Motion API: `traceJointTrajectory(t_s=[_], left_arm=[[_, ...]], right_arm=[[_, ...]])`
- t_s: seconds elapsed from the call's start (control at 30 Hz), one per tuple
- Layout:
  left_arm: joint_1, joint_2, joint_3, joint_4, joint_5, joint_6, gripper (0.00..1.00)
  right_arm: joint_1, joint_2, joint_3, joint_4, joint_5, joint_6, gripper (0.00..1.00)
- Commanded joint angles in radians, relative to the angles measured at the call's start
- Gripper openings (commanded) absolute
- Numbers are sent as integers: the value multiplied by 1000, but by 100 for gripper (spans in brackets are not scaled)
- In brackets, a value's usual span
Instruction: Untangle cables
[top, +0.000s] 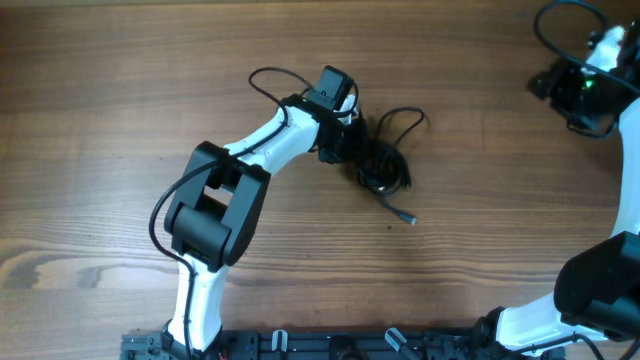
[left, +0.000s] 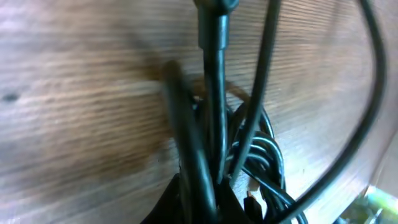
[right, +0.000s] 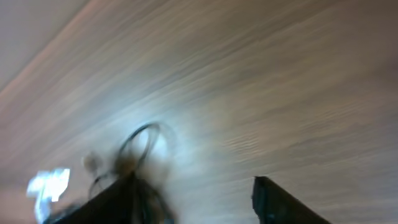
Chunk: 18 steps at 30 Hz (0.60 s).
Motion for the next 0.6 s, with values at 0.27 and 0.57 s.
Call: traceJointTrajectory(t_s=[0.27,0.57], left_arm=[[57,-116,-15,47,161,162,4],[104,-294,-15,60,161,161,4]], right_arm=[[171,6,27,-45,-362,-175,67],[383,26,27,8,-236,-40,67]])
